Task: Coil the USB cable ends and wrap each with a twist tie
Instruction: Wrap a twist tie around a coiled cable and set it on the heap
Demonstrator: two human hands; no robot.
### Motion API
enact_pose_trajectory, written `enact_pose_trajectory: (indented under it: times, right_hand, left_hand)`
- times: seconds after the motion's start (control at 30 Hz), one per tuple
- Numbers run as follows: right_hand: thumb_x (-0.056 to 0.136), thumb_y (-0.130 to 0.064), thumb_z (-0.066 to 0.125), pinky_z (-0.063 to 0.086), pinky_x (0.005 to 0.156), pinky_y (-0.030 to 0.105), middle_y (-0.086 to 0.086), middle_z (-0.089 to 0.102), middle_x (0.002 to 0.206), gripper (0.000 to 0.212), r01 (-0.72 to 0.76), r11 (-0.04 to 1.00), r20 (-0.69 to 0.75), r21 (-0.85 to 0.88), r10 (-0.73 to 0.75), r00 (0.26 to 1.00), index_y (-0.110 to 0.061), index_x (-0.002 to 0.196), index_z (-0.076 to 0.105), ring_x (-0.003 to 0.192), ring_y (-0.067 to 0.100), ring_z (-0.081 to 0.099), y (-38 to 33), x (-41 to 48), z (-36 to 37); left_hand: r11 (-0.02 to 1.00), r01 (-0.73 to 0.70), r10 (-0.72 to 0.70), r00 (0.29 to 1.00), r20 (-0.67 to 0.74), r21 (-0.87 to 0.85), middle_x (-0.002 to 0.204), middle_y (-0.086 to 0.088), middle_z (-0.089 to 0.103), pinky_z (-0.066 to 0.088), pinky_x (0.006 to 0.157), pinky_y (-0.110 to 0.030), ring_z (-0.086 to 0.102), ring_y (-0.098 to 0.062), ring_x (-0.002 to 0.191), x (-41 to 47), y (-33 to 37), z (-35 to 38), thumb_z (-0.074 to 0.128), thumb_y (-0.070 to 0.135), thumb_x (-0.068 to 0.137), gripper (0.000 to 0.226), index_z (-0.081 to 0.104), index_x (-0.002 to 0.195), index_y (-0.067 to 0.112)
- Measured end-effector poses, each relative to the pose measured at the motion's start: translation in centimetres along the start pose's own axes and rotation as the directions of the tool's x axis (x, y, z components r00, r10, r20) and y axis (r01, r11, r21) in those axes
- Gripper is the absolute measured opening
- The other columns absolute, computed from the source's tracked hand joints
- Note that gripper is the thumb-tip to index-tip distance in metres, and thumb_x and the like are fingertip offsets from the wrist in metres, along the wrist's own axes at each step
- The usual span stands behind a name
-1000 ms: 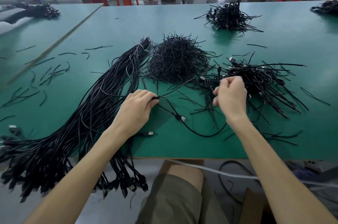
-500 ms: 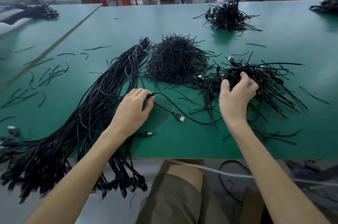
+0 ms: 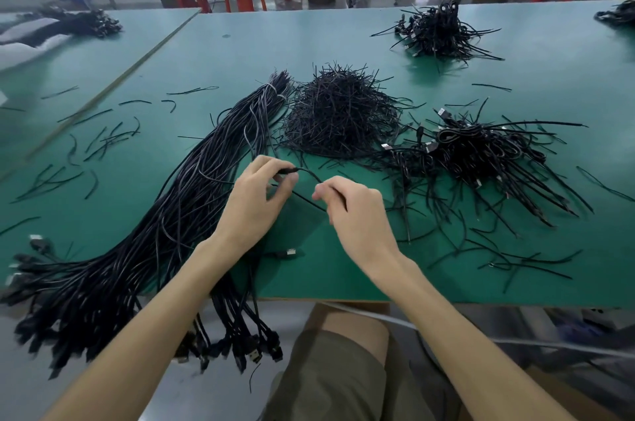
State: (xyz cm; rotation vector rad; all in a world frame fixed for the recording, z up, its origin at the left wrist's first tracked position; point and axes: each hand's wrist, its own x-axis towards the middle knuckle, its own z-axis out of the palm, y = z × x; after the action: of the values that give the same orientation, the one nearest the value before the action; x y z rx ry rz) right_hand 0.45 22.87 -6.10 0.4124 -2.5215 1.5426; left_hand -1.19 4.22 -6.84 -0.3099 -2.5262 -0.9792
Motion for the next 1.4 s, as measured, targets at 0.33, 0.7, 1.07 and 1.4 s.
enact_pose_trajectory:
  times: [0.33, 0.7, 1.07, 1.4]
  right_hand:
    - [0.101, -0.025, 0.061, 0.045, 0.062, 0.037, -0.017, 0.051, 0.053, 0.021, 0.069, 0.997, -0.014, 0.039, -0.069, 0.998, -0.017, 0.084, 0.070, 0.055, 0.008, 0.048, 1.3, 0.9, 1.3]
    - [0.102, -0.037, 0.058, 0.047, 0.061, 0.043, -0.009, 0.052, 0.053, 0.035, 0.037, 0.999, 0.041, 0.021, -0.038, 0.998, -0.014, 0.077, 0.067, 0.055, 0.017, 0.051, 1.5, 0.8, 1.4]
    - [0.079, -0.036, 0.064, 0.038, 0.051, 0.042, 0.001, 0.056, 0.055, 0.035, -0.041, 0.992, 0.047, -0.123, 0.047, 0.998, -0.014, 0.054, 0.052, 0.055, 0.024, 0.048, 2.2, 1.0, 1.2]
    - [0.105, -0.044, 0.049, 0.028, 0.051, 0.033, -0.006, 0.037, 0.048, 0.057, -0.010, 0.999, -0.178, 0.047, 0.018, 0.984, -0.013, 0.058, 0.041, 0.051, 0.013, 0.030, 1.9, 0.7, 0.9]
  left_hand:
    - [0.118, 0.537, -0.248, 0.831, 0.498, -0.836, 0.127, -0.011, 0.071, 0.059, 0.086, -0.031, 0.068, -0.026, 0.119, 2.1, 2.2, 0.3, 0.050, 0.038, 0.103, 0.040, 0.066, 0.118, 0.004]
    - [-0.025, 0.452, -0.098, 0.886, 0.452, -0.892, 0.085, 0.011, 0.067, 0.054, 0.087, -0.030, 0.068, -0.014, 0.085, 2.6, 2.5, 0.5, 0.045, 0.038, 0.104, 0.032, 0.073, 0.098, 0.022]
    - [0.956, 0.076, 0.136, 0.740, 0.659, -0.283, 0.057, 0.007, 0.048, 0.034, 0.051, -0.024, 0.039, -0.010, 0.050, 1.8, 4.9, -3.3, 0.056, 0.015, 0.105, 0.029, 0.068, 0.079, 0.012]
    - [0.934, -0.299, 0.143, 0.812, 0.566, 0.194, 0.086, 0.003, 0.066, 0.050, 0.080, -0.043, 0.061, -0.024, 0.085, 1.0, 5.3, -2.4, 0.056, 0.011, 0.102, 0.015, 0.064, 0.091, 0.015]
